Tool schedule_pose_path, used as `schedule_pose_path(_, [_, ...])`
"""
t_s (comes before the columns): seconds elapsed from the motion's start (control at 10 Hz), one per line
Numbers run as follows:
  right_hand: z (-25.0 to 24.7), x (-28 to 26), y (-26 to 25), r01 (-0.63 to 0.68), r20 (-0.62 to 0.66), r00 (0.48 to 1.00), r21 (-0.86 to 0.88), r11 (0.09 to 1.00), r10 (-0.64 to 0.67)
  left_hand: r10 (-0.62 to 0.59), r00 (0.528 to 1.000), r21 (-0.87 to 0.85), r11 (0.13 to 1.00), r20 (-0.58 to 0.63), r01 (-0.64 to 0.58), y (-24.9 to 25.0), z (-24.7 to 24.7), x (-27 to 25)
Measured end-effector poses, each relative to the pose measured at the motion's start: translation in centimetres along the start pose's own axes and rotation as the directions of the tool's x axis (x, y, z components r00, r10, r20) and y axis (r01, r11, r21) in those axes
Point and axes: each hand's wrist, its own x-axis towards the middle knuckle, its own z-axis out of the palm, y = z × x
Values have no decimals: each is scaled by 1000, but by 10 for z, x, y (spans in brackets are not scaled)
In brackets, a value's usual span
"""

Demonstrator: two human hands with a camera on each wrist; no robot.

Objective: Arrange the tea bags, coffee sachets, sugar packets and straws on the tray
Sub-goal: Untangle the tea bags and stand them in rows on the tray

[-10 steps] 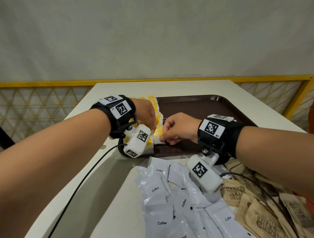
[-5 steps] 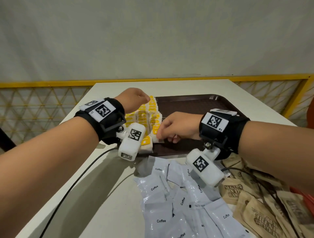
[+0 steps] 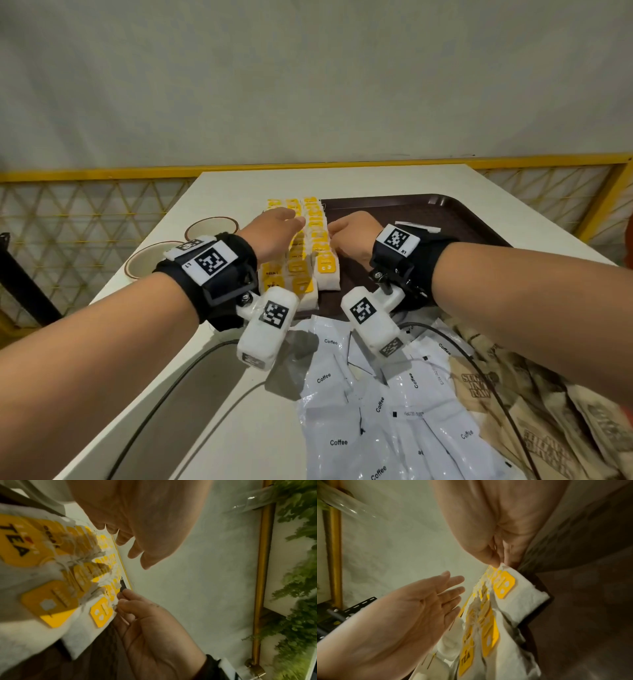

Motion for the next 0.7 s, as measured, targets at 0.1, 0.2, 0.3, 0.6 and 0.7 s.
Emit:
schedule_pose_path(0.1, [-1, 1, -2, -50, -12, 999, 31, 998, 51, 17, 1000, 16, 1000, -9, -17, 2, -1, 4])
schedule_pose_path(0.2, [-1, -1, -11, -200, 27, 979, 278, 940, 200, 19, 1000, 44, 999, -1, -19, 4, 0, 7])
schedule_pose_path(0.3, [-3, 1, -12, -165, 23, 986, 250, 954, 165, 12, 1000, 76, 997, 13, -13, 5, 0, 9])
schedule_pose_path(0.6, [-9, 0, -11, -134, 56, 990, 118, 984, 128, -1, 999, 125, 992, 48, -5, 8, 2, 12])
schedule_pose_path(0.7, [-7, 0, -8, -127, 49, 992, 167, 978, 121, -2, 999, 117, 993, 50, -4, 7, 3, 11])
